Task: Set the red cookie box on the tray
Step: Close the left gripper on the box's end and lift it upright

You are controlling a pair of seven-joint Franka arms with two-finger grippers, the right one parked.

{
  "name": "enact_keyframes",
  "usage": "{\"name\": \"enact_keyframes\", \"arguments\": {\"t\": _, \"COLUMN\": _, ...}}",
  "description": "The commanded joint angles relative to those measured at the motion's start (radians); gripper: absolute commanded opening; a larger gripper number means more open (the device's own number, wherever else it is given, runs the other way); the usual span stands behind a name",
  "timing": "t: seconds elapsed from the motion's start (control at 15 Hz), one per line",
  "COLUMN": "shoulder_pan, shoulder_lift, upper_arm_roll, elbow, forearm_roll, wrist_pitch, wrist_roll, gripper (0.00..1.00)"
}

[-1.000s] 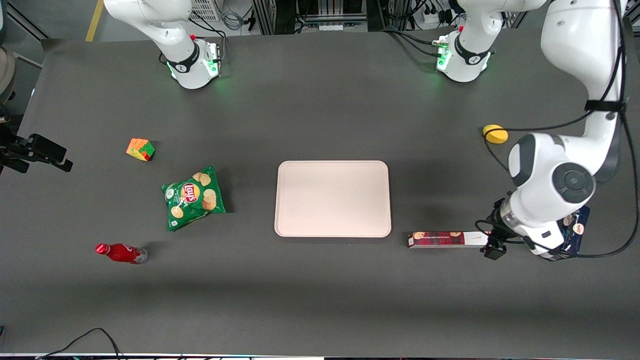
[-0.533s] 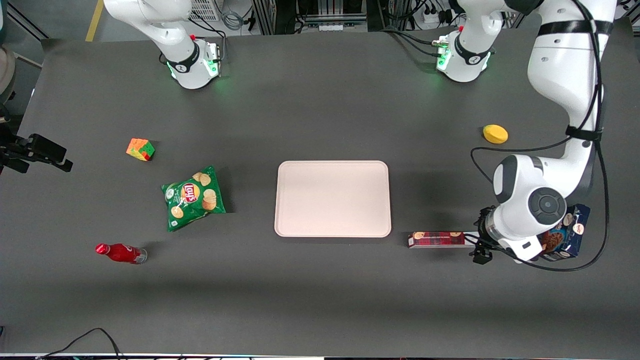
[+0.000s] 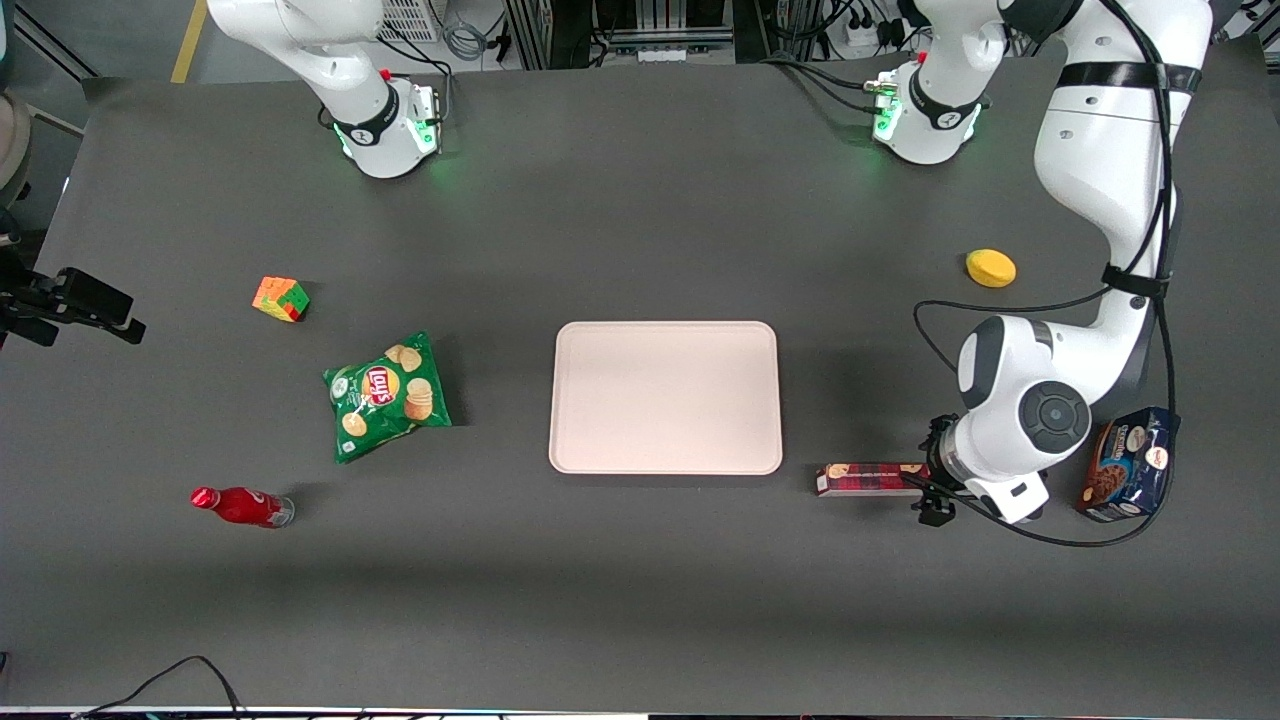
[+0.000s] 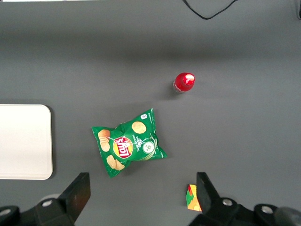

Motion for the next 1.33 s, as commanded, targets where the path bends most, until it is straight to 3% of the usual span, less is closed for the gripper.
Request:
{"name": "enact_keyframes", "arguments": {"t": 0.0, "shoulder_pan": -0.009, "shoulder_lift": 0.023, "upper_arm_roll": -0.003, "elbow": 0.022, "forearm_roll": 0.008, "wrist_pitch": 0.024, "wrist_roll": -0.027, "gripper": 0.97}}
{"name": "enact_keyframes", "arguments": {"t": 0.13, "shoulder_pan": -0.018, "shoulder_lift": 0.024, "upper_arm_roll": -0.003, "elbow": 0.025, "forearm_roll": 0.010, "wrist_pitch": 0.027, "wrist_roll": -0.026, "gripper": 0.77}}
{"name": "enact_keyframes", "arguments": {"t": 0.4, "shoulder_pan": -0.018, "shoulder_lift": 0.024, "upper_arm_roll": -0.003, "elbow": 0.025, "forearm_roll": 0.010, "wrist_pitch": 0.042, "wrist_roll": -0.014, "gripper": 0.47}}
{"name": "enact_keyframes", "arguments": {"t": 0.73, "shoulder_pan": -0.016, "shoulder_lift": 0.015, "upper_arm_roll": -0.002, "elbow": 0.037, "forearm_roll": 0.019, "wrist_pitch": 0.032, "wrist_roll": 0.005, "gripper": 0.23}}
{"name": "enact_keyframes", "arguments": {"t": 1.07, "shoulder_pan": -0.012, "shoulder_lift": -0.033, "upper_arm_roll": -0.026, "elbow": 0.046, "forearm_roll": -0.001, "wrist_pitch": 0.009, "wrist_roll": 0.094, "gripper": 0.18}}
{"name": "enact_keyframes", "arguments": {"t": 1.27, "shoulder_pan": -0.015, "shoulder_lift": -0.042, "upper_arm_roll": -0.061, "elbow": 0.161, "forearm_roll": -0.035, "wrist_pitch": -0.173, "wrist_roll": 0.114, "gripper": 0.18}}
